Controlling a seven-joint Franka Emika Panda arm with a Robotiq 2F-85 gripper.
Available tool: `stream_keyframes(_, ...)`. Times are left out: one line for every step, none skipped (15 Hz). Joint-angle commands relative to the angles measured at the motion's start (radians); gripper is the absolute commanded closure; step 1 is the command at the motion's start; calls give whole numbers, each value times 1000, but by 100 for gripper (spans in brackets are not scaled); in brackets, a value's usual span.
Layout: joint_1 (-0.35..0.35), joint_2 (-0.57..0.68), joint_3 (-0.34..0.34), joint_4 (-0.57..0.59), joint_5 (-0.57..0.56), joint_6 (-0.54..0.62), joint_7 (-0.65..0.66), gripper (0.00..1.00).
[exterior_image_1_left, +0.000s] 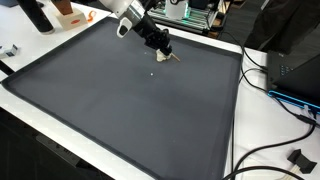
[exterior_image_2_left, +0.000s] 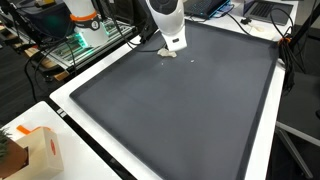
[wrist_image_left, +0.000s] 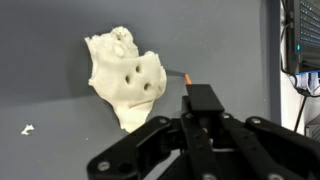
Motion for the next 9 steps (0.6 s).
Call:
stream_keyframes(10,-33,-4,-33,17,39,46,97)
stream_keyframes(14,-43,-4,-38,12,45,63,97)
stream_keyframes(18,-53,-5,-42,6,53,75,97)
stream_keyframes(22,-63,-5,-46,2,63,90,97)
stream_keyframes(27,-75,-6,-52,-7,72,106,97)
stream_keyframes(33,-91,-7,-60,-17,82,123,97)
stream_keyframes(39,-104,-8,-66,-29,90,143,97)
stream_keyframes(46,-121,-9,-72,-43,100,162,97)
stream_keyframes(54,-136,-11,-77,-64,108,185,97)
